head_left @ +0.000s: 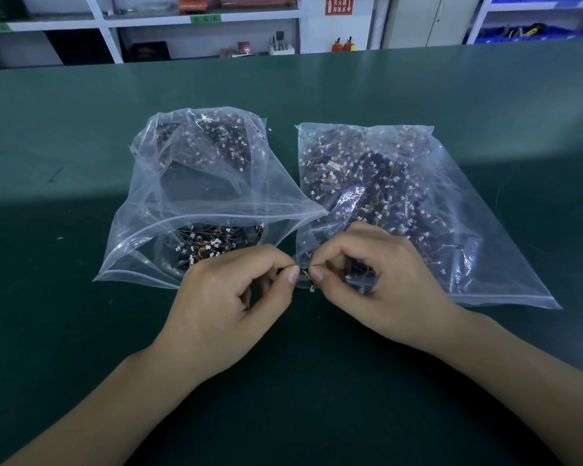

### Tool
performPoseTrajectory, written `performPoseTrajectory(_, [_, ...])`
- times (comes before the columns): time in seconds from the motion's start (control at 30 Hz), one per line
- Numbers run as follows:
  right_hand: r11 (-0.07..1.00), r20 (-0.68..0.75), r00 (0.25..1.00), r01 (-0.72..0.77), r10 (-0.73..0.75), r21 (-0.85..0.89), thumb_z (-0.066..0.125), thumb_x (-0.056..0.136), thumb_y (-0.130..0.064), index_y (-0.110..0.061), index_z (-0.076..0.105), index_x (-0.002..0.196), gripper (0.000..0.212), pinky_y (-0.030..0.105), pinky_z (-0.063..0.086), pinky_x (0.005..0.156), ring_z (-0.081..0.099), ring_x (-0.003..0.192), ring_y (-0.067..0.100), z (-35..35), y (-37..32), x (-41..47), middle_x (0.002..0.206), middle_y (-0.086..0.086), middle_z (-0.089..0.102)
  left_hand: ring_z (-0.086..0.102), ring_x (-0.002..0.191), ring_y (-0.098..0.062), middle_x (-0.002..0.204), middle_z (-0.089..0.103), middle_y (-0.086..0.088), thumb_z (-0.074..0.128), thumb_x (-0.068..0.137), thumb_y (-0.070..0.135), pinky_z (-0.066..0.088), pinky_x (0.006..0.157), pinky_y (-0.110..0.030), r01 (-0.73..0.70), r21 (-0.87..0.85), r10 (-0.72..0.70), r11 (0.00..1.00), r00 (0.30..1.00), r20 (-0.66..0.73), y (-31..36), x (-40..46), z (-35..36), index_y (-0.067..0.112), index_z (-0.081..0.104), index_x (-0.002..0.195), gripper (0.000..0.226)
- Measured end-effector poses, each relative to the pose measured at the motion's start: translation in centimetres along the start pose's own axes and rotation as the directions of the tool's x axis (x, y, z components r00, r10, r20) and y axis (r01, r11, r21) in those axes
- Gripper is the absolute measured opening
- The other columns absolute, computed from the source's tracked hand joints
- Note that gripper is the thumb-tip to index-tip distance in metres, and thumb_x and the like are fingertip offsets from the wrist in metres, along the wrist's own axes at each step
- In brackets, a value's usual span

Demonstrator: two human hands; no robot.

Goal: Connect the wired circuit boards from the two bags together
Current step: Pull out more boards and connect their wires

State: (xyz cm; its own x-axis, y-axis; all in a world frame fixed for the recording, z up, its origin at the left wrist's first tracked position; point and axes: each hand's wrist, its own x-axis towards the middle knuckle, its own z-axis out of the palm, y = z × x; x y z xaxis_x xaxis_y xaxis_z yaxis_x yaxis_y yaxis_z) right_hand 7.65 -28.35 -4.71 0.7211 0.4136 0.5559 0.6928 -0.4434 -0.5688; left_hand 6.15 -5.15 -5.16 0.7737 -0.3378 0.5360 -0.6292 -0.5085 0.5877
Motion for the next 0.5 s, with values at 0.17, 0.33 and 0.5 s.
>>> performPoseTrajectory(0.17, [1.000,-0.008,1.000,-0.011,0.011,0.001,0.080,0.096,-0.015,-0.014,0.076,0.089,0.007,0.013,0.040,0.082,0.058,0.074,0.008,-0.08,-0.03,0.01,0.071,-0.016,0.057,0.063,0.067,-0.021,0.079,0.067,0.006,0.058,0.107,0.028,0.048,0.053,-0.040,-0.019,0.017,0.019,1.000,1.000,0.003,-0.08,0.03,-0.07,0.020,0.074,0.094,0.022])
performPoseTrajectory(0.33, [1.000,-0.004,1.000,-0.009,0.009,-0.001,0.077,0.095,-0.017,-0.014,0.076,0.089,0.007,0.015,0.040,0.083,0.057,0.073,0.009,-0.03,-0.11,0.03,0.068,-0.015,0.055,0.064,0.068,-0.021,0.080,0.067,0.006,0.058,0.107,0.028,0.048,0.054,-0.038,-0.027,0.021,0.027,0.999,1.000,0.003,-0.08,0.00,-0.03,0.020,0.074,0.093,0.022])
performPoseTrajectory(0.5, [1.000,0.004,1.000,-0.003,0.003,-0.006,0.076,0.095,-0.019,-0.015,0.075,0.088,0.008,0.019,0.041,0.083,0.057,0.074,0.009,0.01,-0.18,-0.05,0.068,-0.015,0.055,0.065,0.069,-0.021,0.081,0.067,0.007,0.060,0.105,0.026,0.049,0.054,-0.038,-0.020,0.001,0.020,1.000,1.000,0.006,-0.18,-0.05,-0.02,0.019,0.074,0.090,0.021])
